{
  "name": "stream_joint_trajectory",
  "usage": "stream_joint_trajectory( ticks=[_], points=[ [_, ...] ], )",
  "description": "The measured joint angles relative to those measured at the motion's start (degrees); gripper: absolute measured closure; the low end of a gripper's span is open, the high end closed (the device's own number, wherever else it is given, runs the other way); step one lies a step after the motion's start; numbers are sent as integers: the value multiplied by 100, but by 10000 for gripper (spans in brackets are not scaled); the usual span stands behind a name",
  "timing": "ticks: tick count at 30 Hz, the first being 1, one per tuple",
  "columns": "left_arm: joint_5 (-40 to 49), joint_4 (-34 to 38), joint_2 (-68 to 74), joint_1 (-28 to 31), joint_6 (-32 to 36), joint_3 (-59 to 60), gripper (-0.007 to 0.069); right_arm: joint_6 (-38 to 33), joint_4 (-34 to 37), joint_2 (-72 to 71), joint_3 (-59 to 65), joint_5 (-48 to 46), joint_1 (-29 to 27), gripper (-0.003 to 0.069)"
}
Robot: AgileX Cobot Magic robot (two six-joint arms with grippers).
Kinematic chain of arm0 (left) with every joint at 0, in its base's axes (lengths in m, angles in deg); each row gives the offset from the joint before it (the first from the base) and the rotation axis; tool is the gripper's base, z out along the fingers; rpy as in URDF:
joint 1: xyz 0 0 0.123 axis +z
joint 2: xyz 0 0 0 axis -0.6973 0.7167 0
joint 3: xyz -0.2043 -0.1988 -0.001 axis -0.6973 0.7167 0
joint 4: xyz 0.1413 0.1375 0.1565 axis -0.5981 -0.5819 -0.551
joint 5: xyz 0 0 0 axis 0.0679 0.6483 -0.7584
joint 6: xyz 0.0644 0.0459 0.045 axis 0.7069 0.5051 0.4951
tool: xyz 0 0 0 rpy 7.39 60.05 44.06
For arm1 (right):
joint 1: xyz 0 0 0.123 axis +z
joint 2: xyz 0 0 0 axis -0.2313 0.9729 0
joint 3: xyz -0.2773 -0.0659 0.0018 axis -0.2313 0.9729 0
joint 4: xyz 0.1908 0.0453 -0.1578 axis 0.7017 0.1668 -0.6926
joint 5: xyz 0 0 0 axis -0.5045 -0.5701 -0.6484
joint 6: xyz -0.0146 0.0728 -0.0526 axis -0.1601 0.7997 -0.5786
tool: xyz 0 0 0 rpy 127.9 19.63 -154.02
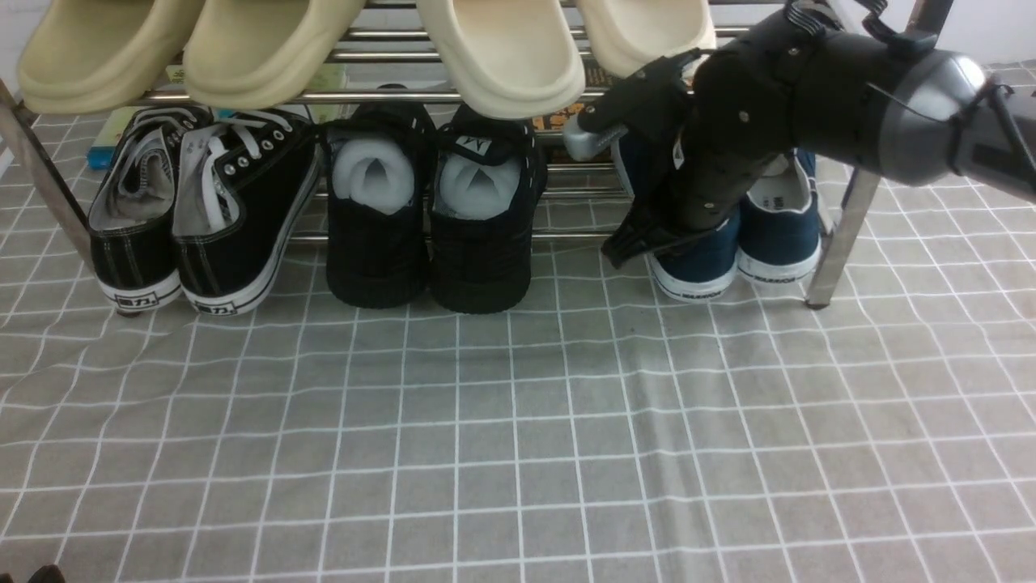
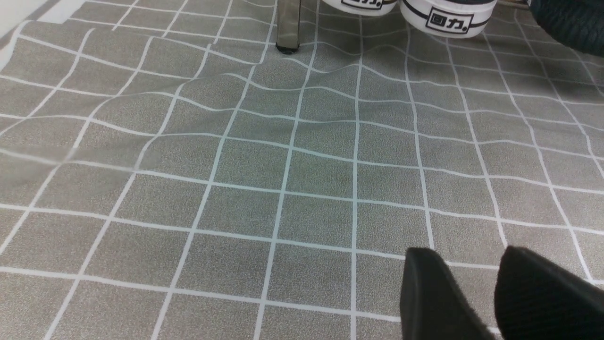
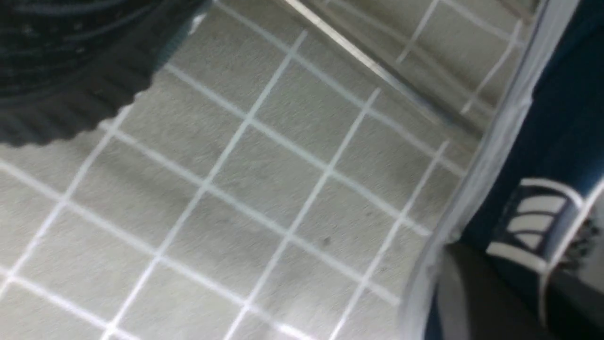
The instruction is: Take the shoes off the shelf with your hand from the grey coffee tablecloth.
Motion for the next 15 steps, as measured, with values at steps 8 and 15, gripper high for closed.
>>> stream_joint_trajectory(
  ticks=[8, 15],
  points=[
    [0, 0, 0, 0, 0, 0, 385, 48, 498, -840, 26, -1658, 371, 628],
    [0, 0, 0, 0, 0, 0, 385, 306, 920, -1545, 306, -2294, 928, 628]
  ],
)
